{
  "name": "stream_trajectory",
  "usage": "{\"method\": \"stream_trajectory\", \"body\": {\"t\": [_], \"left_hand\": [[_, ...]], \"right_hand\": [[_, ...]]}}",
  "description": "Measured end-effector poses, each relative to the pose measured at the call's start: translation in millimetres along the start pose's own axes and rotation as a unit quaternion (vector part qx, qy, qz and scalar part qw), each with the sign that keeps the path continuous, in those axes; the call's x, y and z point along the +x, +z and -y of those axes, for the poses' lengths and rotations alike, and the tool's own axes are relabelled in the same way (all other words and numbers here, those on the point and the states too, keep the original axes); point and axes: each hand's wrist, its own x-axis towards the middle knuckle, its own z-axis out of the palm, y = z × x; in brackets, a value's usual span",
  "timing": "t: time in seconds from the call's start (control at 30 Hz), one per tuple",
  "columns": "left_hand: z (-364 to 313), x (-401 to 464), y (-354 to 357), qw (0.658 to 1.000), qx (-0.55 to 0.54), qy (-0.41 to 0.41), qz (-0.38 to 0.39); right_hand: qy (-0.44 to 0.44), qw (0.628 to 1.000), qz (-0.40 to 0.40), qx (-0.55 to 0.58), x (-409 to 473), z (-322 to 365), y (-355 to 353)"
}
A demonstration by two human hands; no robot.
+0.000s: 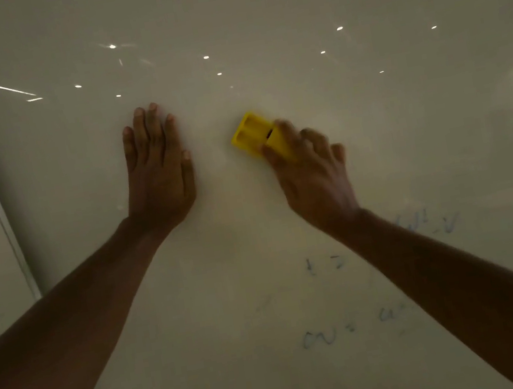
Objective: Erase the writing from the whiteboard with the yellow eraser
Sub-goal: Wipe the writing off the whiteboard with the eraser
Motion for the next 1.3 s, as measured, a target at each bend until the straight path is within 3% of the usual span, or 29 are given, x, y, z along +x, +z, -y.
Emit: {"method": "stream_trajectory", "body": {"t": [0.07, 0.13, 0.23, 0.33, 0.43, 0.57, 0.67, 0.77, 0.87, 1.0, 1.1, 1.2, 1.3], "left_hand": [[-1, -3, 1, 1.000, -0.001, 0.000, 0.004], [-3, -7, 1, 1.000, -0.003, -0.005, 0.009], [-8, -14, 2, 1.000, -0.009, -0.017, 0.014], [-15, -19, 2, 0.999, -0.016, -0.026, 0.022], [-22, -26, 4, 0.999, -0.019, -0.028, 0.028], [-32, -30, 10, 0.999, -0.019, -0.020, 0.025], [-43, -31, 14, 0.999, -0.014, -0.007, 0.028], [-56, -28, 18, 0.999, -0.014, 0.003, 0.029], [-69, -24, 21, 0.999, -0.011, 0.020, 0.033], [-90, -20, 27, 0.998, -0.017, 0.036, 0.040], [-104, -17, 32, 0.998, -0.020, 0.039, 0.040], [-118, -14, 39, 0.999, -0.017, 0.034, 0.039], [-132, -11, 45, 0.999, -0.011, 0.035, 0.033]], "right_hand": [[0.054, 0.998, -0.033, 0.006, 2, 6, 1], [0.033, 0.999, -0.023, 0.007, -24, 23, 11], [-0.101, 0.991, 0.066, 0.055, -103, 49, 26], [-0.271, 0.946, 0.155, 0.084, -187, 54, 26], [-0.332, 0.923, 0.180, 0.075, -216, 32, 20], [-0.251, 0.958, 0.127, 0.050, -166, -21, 6], [-0.055, 0.996, 0.060, 0.019, -108, -68, -12], [0.072, 0.997, -0.014, -0.006, -100, -83, -17], [0.030, 0.999, 0.010, 0.002, -143, -65, -4], [-0.205, 0.968, 0.133, 0.056, -236, -58, 0], [-0.282, 0.943, 0.168, 0.059, -262, -87, -10], [-0.243, 0.960, 0.137, 0.033, -229, -130, -22], [-0.074, 0.995, 0.071, 0.010, -170, -181, -40]]}}
